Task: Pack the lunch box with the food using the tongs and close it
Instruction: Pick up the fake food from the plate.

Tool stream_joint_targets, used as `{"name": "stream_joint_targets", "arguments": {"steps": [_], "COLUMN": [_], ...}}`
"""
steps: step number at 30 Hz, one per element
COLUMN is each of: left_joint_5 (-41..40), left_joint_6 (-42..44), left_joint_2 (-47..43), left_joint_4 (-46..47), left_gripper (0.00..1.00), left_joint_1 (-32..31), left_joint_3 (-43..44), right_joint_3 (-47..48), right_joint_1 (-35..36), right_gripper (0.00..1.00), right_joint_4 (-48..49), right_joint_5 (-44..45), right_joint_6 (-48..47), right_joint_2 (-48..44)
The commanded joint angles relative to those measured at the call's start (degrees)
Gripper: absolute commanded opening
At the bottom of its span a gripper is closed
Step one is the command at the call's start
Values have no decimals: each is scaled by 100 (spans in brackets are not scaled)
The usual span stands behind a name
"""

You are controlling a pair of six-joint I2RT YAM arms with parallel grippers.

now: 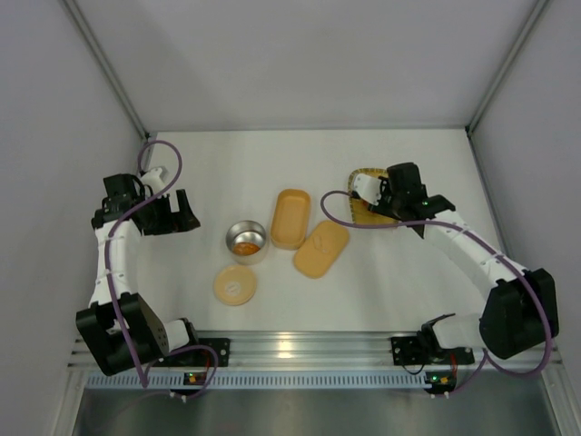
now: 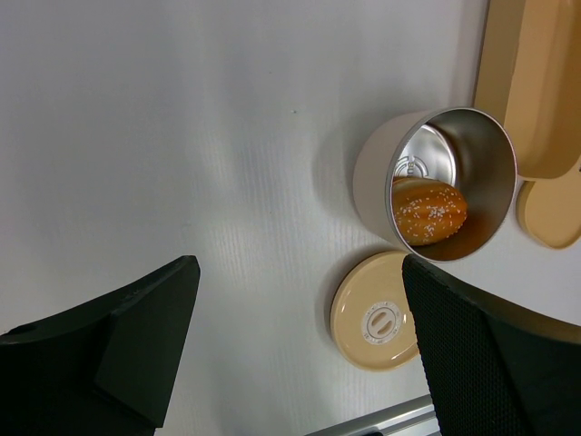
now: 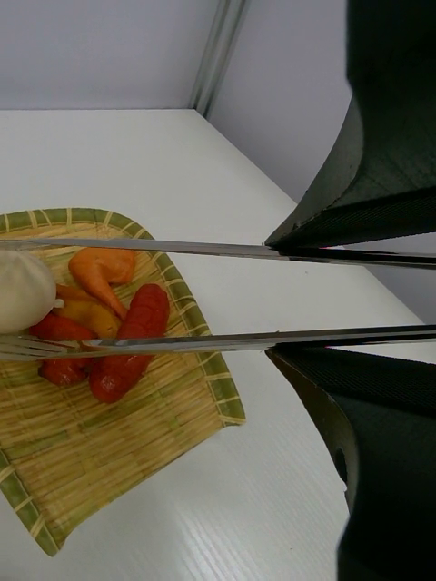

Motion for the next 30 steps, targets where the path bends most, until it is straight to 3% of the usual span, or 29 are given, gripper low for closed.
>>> {"name": "stream_joint_targets", "arguments": {"steps": [1,19,23,30], "left_joint_5": [142,107,89,89], "left_joint_6": [34,105,96,87], "left_joint_2": [28,116,116,90], "left_joint_4": [118,101,101,92], "left_gripper": [98,98,98,98], "left_joint_1": [44,44,44,44], "left_joint_3": [48,-13,-5,31], "right_joint_3": [-52,-246,-202,-18], "right_joint_1": [131,271,280,271], "right_gripper": [44,41,23,6], "right_joint_4": [396,1178,1187,959], "right_joint_5": [83,399,434,461], "right_joint_6": [-101,-277,-286,-251], "right_joint_2": [39,346,364,118]}}
